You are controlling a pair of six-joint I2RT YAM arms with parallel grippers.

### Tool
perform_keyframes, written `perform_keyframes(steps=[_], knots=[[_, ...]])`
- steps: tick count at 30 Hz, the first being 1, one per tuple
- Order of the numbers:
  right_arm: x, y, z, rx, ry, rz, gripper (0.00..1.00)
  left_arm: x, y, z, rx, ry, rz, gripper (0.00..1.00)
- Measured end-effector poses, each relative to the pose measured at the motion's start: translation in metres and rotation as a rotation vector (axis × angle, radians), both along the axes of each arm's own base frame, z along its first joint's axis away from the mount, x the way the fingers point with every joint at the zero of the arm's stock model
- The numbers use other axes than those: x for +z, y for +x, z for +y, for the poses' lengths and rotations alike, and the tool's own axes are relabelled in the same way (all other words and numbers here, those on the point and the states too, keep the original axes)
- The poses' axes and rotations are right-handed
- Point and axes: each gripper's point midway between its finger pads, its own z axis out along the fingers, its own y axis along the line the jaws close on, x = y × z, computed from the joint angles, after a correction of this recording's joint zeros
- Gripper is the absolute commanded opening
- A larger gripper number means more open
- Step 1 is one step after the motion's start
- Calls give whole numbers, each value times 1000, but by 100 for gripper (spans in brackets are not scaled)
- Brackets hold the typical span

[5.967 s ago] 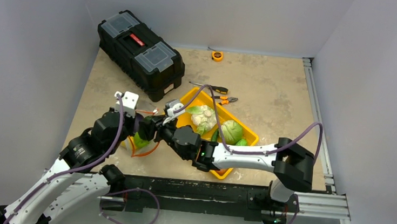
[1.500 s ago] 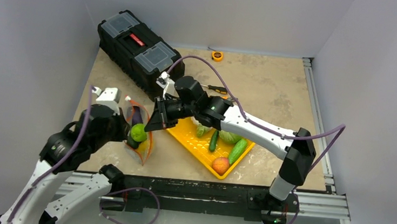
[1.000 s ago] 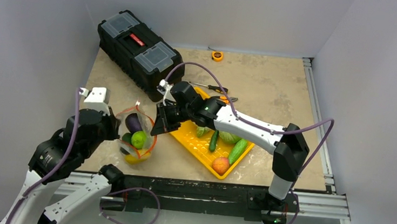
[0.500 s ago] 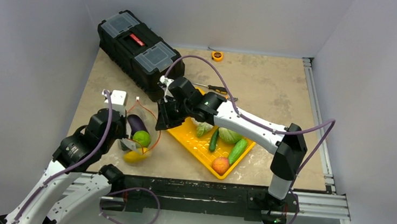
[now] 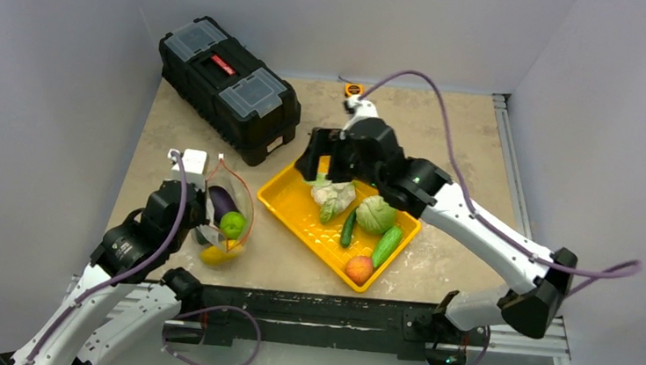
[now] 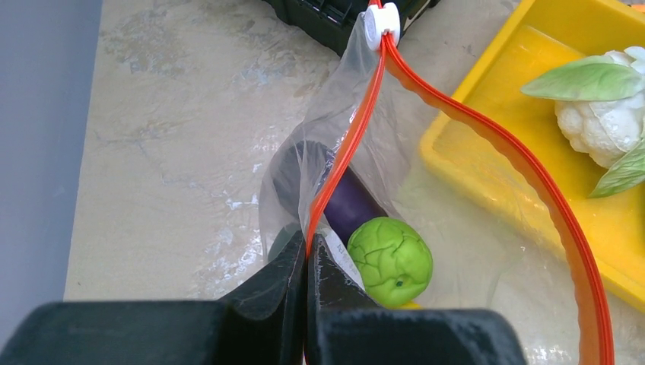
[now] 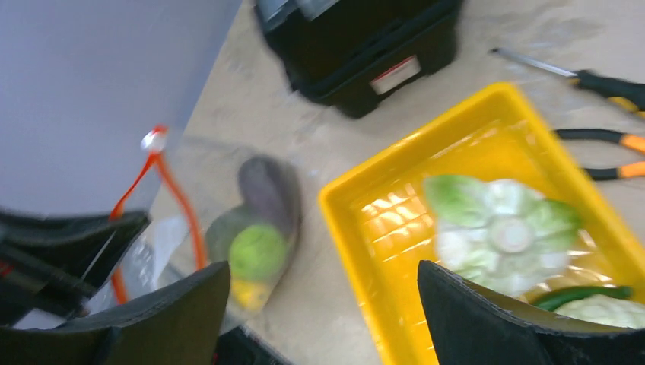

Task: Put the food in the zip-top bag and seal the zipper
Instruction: Pick up the fake vegetable from the bin.

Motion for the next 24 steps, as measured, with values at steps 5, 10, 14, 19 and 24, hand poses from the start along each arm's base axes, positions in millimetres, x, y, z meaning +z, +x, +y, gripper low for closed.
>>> perform_keyframes(steps=[5,10,14,19,24], knots=[[-27,44,-60,-236,12,11,93,1,0,-2,-8,-9,-4,0],[-89,66,-64,-298,-190,84,92,3,0,-3,-15,-21,-15,0],[-133,79,-64,-321,-400,116,93,4,0,-4,-20,-29,-22,0],[-164,79,-56,-303,-677,60,94,4,-1,-6,-27,-34,-21,0],[-182,64,-39,-247,-846,-11,95,4,-1,-6,-28,-34,-21,0]])
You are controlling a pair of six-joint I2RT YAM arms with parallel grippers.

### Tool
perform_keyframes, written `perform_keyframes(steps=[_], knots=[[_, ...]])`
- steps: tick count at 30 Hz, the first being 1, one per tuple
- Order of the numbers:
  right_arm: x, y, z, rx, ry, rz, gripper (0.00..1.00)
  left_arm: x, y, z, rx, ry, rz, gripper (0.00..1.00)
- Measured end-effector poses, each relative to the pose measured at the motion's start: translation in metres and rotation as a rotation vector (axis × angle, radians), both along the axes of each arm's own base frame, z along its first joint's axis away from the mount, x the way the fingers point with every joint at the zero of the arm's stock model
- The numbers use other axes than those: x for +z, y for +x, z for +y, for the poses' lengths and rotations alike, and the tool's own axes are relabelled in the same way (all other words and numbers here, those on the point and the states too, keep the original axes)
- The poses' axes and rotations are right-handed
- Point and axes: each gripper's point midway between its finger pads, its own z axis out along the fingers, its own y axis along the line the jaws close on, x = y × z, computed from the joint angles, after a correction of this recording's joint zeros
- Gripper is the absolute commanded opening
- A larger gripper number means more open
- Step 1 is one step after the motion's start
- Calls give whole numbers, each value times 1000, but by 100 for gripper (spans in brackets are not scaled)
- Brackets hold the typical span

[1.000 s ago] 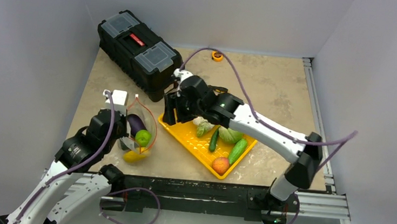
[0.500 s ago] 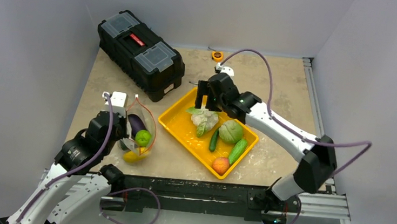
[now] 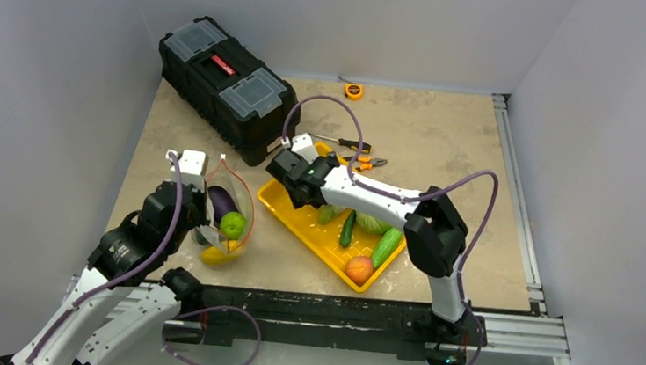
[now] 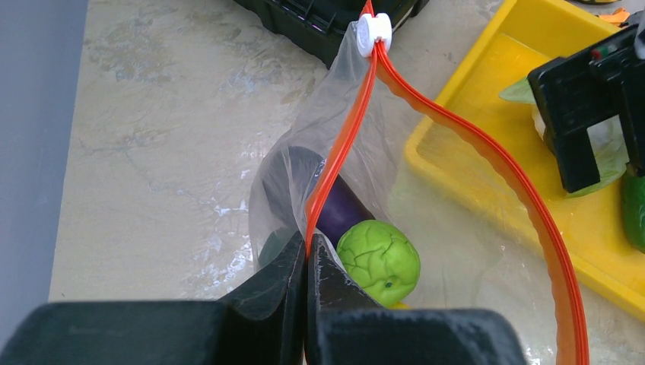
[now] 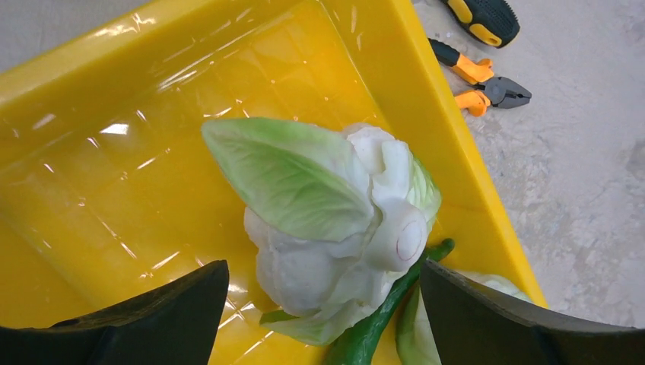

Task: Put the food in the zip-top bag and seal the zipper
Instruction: Pick up the fake vegetable from the bin.

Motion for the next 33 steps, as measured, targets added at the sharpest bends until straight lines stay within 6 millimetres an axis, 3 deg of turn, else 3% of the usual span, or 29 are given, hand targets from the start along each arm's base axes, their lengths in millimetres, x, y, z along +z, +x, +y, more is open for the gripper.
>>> perform_keyframes(steps=[4,10,27,33], knots=[[-7,-9,1,33,-80,-2,97,0,0,0,0,-1,-1,0],[-9,3,1,7,-166,-60,98,0,0,0,0,-1,-1,0],[-38,6,-4,25,-368,-115,97,0,0,0,0,-1,-1,0],[-38,8,-6,34,-406,-137,97,0,0,2,10,4,-3,0]])
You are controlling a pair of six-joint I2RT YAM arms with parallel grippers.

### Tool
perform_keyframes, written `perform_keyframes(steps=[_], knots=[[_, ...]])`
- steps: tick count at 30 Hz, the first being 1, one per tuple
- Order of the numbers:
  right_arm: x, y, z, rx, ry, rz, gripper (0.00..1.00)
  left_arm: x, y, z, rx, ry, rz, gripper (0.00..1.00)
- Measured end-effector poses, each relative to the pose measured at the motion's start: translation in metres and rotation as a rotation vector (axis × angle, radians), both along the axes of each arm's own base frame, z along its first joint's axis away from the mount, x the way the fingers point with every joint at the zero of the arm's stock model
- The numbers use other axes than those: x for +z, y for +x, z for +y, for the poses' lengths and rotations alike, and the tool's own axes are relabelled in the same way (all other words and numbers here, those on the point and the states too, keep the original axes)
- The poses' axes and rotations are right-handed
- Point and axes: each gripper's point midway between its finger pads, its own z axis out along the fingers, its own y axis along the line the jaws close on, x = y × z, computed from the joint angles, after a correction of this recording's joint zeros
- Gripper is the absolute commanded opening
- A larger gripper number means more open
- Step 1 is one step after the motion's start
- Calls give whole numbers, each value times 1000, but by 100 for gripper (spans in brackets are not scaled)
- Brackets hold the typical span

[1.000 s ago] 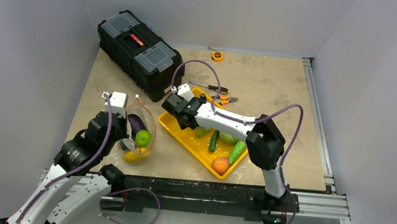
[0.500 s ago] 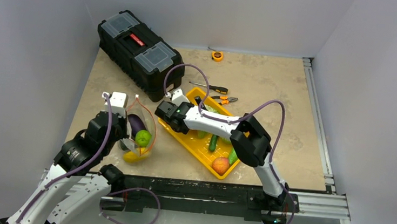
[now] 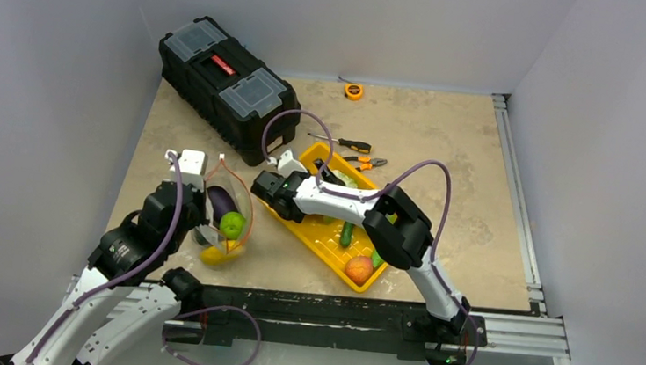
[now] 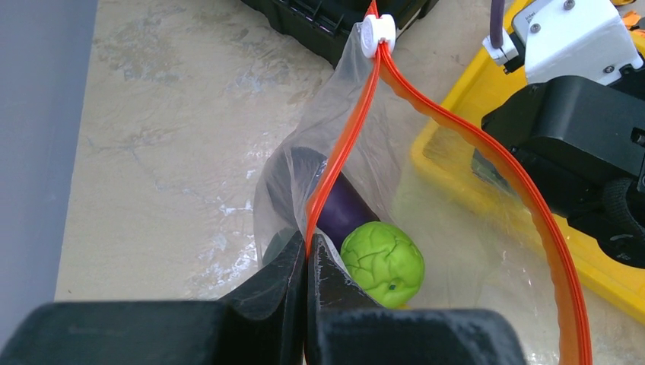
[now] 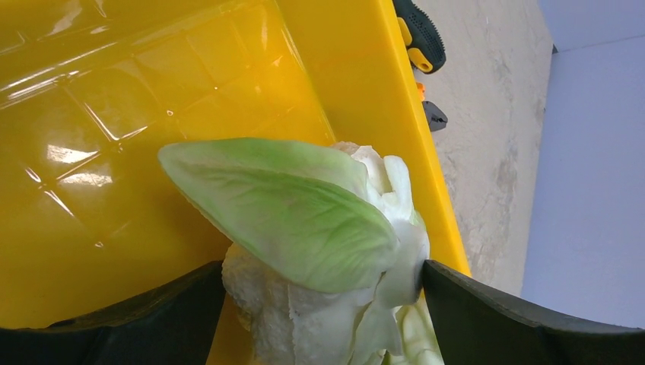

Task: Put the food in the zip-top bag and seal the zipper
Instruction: Pick up the fake vegetable from the bin.

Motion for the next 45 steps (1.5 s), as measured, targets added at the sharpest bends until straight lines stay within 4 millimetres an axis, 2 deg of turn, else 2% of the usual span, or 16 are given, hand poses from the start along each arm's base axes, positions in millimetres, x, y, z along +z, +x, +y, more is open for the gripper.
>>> perform_keyframes(steps=[4,7,11,15,18,19,24,31,40,45], knots=[[-2,0,-6,-2,-32,-20,91,0,1,2,14,9,0,0],[-7,-1,-14,-5,-65,-38,83,0,1,5,28,15,-2,0],[-8,-2,-12,4,-75,-63,68,0,1,7,39,21,-5,0],[-9,-1,-12,21,-91,-77,49,1,1,8,44,24,-6,0],[-9,-1,-10,35,-91,-79,30,1,1,8,44,24,-6,0],[-8,-1,-10,39,-91,-76,28,0,1,8,44,24,-6,0],[-1,-3,-6,58,-35,-53,1,0,1,9,47,26,-5,0],[19,-12,11,90,160,-19,0,0,0,8,38,22,-3,0],[73,-19,29,148,432,-38,0,0,0,6,32,19,-1,0],[91,-20,29,182,645,34,0,-2,1,5,26,19,6,0]])
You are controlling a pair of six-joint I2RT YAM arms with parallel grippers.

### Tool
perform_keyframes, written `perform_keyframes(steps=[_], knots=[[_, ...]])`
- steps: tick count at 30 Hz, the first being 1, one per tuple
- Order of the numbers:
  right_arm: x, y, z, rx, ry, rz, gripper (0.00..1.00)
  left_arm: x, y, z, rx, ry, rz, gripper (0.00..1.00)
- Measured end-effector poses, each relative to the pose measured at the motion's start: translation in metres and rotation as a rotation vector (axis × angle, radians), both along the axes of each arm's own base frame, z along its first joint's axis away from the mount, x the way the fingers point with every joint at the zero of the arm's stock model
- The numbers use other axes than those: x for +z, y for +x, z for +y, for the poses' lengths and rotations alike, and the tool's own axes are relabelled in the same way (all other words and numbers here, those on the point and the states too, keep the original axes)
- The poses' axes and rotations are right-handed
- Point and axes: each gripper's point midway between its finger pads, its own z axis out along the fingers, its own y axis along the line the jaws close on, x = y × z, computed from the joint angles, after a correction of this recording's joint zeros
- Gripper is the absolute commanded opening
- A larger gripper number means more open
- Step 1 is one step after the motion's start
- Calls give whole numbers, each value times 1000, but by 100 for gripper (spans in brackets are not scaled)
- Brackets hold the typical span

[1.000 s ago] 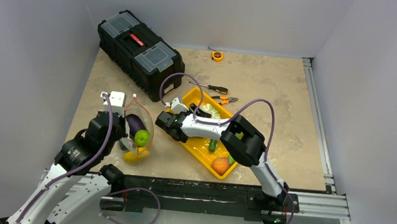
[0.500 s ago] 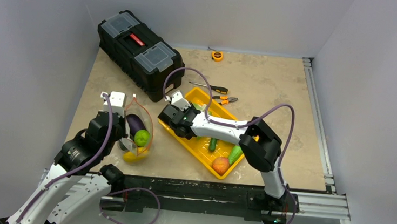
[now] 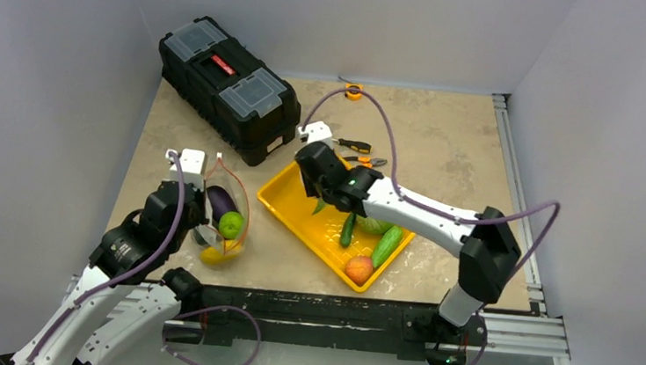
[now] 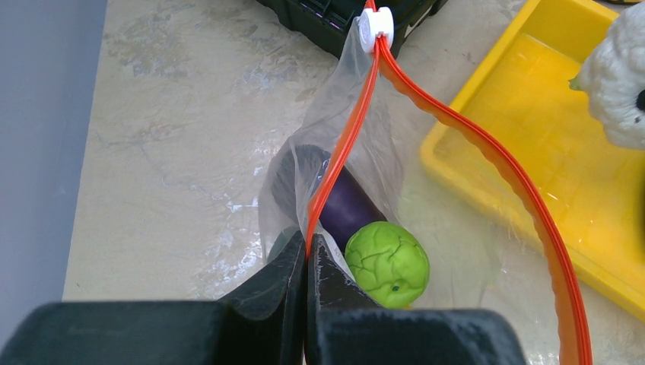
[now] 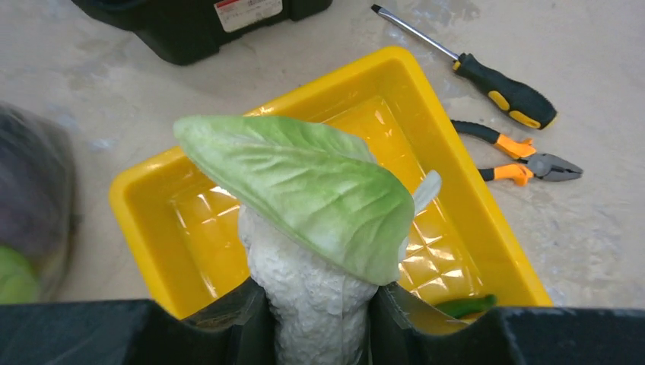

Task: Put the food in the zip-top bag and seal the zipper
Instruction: Pick up the fake vegetable from the bin, then place the fake vegetable in the zipper food storage bag.

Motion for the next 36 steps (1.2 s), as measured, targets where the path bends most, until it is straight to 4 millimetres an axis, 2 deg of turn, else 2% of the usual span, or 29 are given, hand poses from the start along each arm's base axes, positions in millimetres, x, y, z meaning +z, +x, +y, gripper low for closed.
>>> perform_keyframes(steps=[3,7,9,13,18,25,28,36], knots=[[13,6,-7,31,170,66,0,-1,0,0,-2,-1,4,0],[44,10,-7,102,399,127,0,-1,0,-2,-7,-4,8,0],[67,2,8,186,526,158,0,-2,0,-2,-9,-5,11,0],[99,-36,48,404,719,263,0,-2,1,-2,-9,-7,11,0],[117,-78,75,536,820,364,0,-1,1,-2,-6,-8,7,0],[141,-126,107,652,898,401,0,-1,1,-2,-5,-9,6,0],[152,-132,113,662,902,366,0,-1,1,-2,-5,-9,6,0],[196,-123,99,632,958,238,0,0,1,-1,-5,-12,2,0]])
